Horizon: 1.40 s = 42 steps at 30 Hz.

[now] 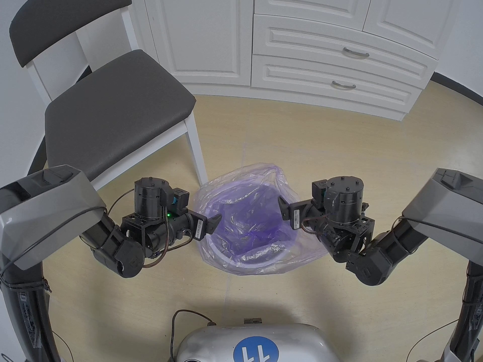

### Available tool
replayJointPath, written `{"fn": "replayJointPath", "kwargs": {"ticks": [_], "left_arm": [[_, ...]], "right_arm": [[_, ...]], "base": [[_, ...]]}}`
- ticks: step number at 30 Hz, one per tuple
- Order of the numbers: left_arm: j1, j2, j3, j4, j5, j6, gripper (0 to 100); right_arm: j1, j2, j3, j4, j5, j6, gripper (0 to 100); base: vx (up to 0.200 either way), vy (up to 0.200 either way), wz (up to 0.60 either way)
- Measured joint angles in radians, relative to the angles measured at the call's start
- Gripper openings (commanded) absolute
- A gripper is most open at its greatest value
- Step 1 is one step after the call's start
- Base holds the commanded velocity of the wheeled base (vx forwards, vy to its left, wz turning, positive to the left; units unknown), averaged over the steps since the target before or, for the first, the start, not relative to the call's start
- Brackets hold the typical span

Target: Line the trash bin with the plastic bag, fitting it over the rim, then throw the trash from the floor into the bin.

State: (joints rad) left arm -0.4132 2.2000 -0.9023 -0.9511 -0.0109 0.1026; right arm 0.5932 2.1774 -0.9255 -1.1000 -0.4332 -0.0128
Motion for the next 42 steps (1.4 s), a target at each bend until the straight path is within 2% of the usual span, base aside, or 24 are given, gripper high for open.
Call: {"fn": "replayJointPath", "kwargs": {"ticks": [6, 11, 20, 29, 36, 42], "left_arm": [[0.000, 0.047, -0.075, 0.006, 0.094, -0.023, 100], [0.007, 0.092, -0.165, 0.050, 0.147, -0.077, 100], [0.027, 0.151, -0.282, 0.080, 0.220, -0.143, 100], [0.038, 0.165, -0.318, 0.082, 0.223, -0.167, 100], [0.044, 0.167, -0.334, 0.083, 0.223, -0.186, 100], [0.051, 0.169, -0.345, 0.083, 0.224, -0.188, 100]], "right_arm": [[-0.011, -0.059, 0.075, 0.126, 0.003, -0.023, 100], [-0.032, -0.069, 0.104, 0.135, 0.002, -0.067, 100], [-0.064, -0.037, 0.097, 0.131, -0.002, -0.078, 100], [-0.083, 0.015, 0.036, 0.121, -0.015, -0.067, 100], [-0.110, 0.073, -0.051, 0.012, -0.057, -0.064, 100], [-0.120, 0.118, -0.110, -0.035, -0.069, -0.063, 100]], "base": [[0.000, 0.000, 0.00], [0.000, 0.000, 0.00], [0.000, 0.000, 0.00], [0.000, 0.000, 0.00], [0.000, 0.000, 0.00], [0.000, 0.000, 0.00]]}}
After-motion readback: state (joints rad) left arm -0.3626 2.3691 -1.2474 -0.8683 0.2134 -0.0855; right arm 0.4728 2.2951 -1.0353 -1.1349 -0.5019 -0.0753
